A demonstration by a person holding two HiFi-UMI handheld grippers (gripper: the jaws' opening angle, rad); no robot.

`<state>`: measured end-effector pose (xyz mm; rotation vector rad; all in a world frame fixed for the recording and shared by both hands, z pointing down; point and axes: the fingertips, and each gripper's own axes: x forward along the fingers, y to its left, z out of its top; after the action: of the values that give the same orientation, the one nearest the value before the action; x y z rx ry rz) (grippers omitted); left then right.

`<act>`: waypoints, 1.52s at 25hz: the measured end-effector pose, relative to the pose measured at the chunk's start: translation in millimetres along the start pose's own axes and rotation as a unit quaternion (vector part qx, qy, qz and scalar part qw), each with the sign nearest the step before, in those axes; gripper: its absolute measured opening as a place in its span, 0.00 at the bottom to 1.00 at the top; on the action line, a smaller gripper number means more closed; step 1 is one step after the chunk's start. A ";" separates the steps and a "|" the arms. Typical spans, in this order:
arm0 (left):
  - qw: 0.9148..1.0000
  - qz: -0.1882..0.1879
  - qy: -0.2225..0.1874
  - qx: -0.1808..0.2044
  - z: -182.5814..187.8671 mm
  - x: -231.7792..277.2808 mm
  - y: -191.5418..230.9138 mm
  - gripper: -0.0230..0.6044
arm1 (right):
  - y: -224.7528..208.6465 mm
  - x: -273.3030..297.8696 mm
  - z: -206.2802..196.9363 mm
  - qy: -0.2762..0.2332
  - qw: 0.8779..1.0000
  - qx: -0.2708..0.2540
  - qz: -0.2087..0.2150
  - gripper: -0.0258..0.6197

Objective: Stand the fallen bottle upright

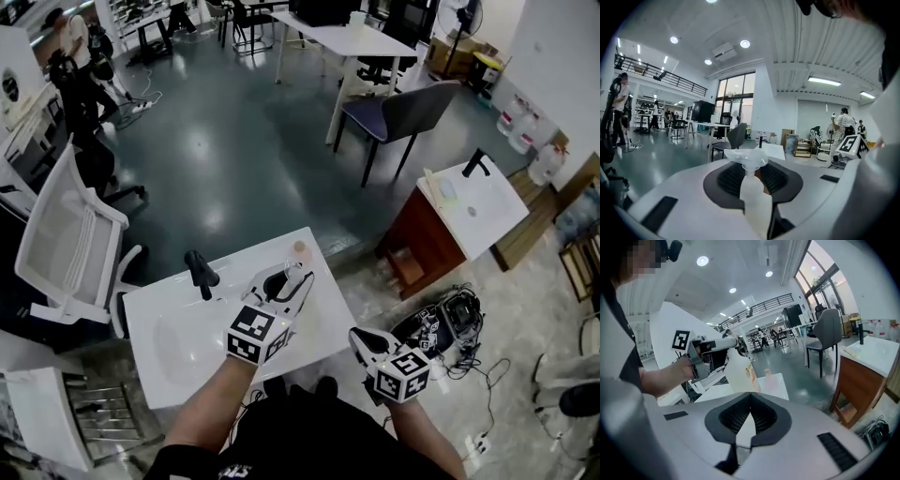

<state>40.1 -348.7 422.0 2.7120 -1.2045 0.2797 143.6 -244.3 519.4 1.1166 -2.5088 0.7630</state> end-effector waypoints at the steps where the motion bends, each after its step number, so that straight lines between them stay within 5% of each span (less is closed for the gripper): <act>1: 1.000 -0.010 -0.001 0.003 4.1 10.1 -9.0 0.22 | -5.7 -5.8 0.5 -0.005 1.000 0.005 -0.006 0.06; 13: 0.996 -0.082 -0.003 0.030 16.0 79.0 -81.6 0.22 | -62.3 -60.8 -21.3 -0.022 0.997 0.050 -0.063 0.06; 21: 0.997 -0.064 -0.010 0.040 12.7 73.4 -76.8 0.22 | -65.4 -64.8 -26.7 -0.017 0.997 0.047 -0.054 0.06; 27: 0.998 -0.047 0.005 0.040 2.8 69.6 -77.3 0.40 | -57.8 -60.4 -25.8 -0.015 0.999 0.039 -0.033 0.06; 38: 0.998 -0.009 0.007 0.057 -3.4 25.6 -85.2 0.41 | -53.1 -57.9 -17.1 -0.018 1.000 0.022 -0.002 0.06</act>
<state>120.1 -309.8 425.3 2.8112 -1.1939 0.3750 222.4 -229.6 525.4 1.1606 -2.5292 0.8084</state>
